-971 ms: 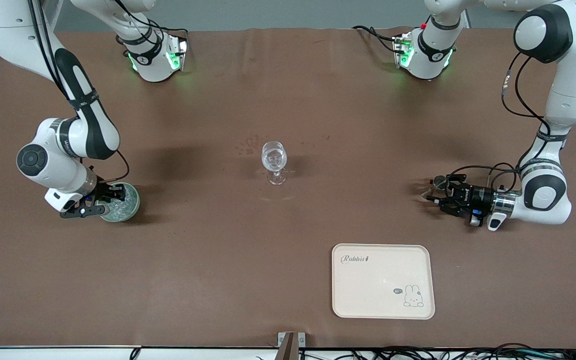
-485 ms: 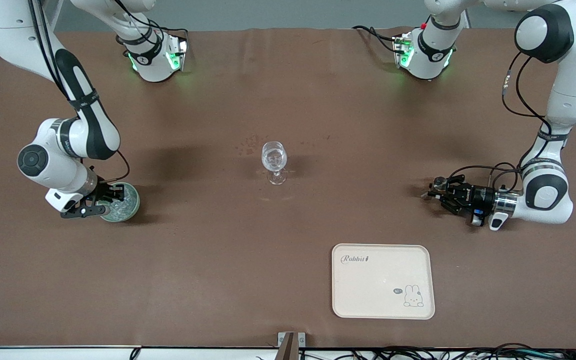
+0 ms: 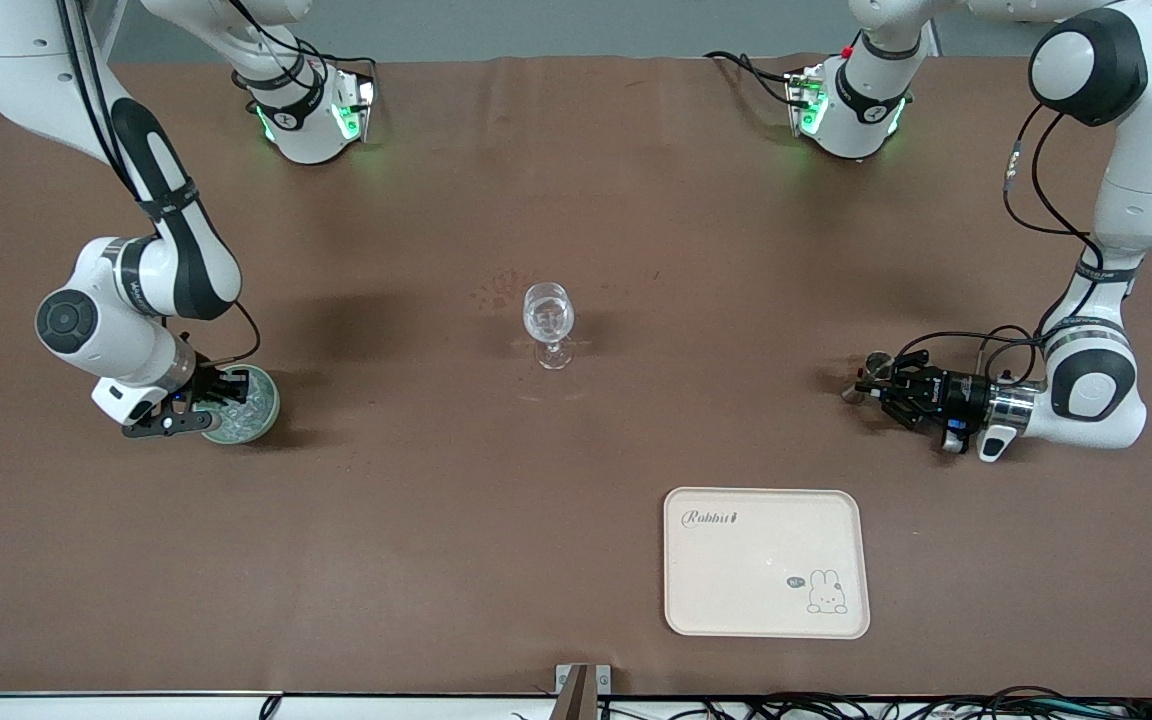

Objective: Pour wine and add ice with both arms
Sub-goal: 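Lift the ice cube with the right gripper while the left gripper lifts the jigger, then carry the silver jigger with the left gripper to the wine glass, then tilt the jigger over the wine glass rim with the left gripper, then carry the jigger to the tray while the right gripper brings ice over the glass, then release the ice into the glass while the left gripper sets the jigger down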

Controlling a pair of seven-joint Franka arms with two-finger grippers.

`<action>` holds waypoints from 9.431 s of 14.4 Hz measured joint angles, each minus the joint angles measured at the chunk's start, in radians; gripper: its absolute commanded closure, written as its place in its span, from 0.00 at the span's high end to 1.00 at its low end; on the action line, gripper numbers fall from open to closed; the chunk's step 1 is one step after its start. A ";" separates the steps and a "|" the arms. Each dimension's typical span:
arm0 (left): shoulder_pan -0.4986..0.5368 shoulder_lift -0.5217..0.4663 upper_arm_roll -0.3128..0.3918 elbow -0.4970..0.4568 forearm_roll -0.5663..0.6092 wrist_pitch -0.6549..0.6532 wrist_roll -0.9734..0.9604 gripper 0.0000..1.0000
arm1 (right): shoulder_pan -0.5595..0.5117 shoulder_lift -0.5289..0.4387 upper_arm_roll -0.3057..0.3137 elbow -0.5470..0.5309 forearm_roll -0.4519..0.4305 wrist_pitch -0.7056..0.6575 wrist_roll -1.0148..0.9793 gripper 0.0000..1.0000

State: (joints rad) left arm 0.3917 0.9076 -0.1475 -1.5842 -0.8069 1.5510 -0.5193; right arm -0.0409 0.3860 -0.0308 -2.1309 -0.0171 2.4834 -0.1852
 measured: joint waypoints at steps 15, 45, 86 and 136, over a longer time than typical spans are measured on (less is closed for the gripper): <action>-0.115 -0.109 -0.215 0.030 -0.146 0.143 -0.272 0.00 | -0.001 -0.200 -0.007 0.697 0.019 -0.898 0.260 0.01; -0.663 -0.344 -0.278 0.027 0.287 0.482 -1.243 0.00 | -0.004 -0.349 -0.009 0.672 0.019 -0.951 0.196 0.01; -0.741 -0.366 -0.283 0.049 0.401 0.487 -1.455 0.01 | -0.004 -0.349 -0.009 0.670 0.020 -0.946 0.192 0.01; -0.160 0.212 -0.135 0.411 -0.278 0.548 -0.248 1.00 | 0.827 0.091 0.028 0.653 0.036 -0.614 1.205 0.39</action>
State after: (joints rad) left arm 0.2314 1.1198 -0.2825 -1.1731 -1.0849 2.0990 -0.7669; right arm 0.7862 0.4766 -0.0030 -1.4781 0.0193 1.8696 1.0196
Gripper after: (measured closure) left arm 0.000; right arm 0.683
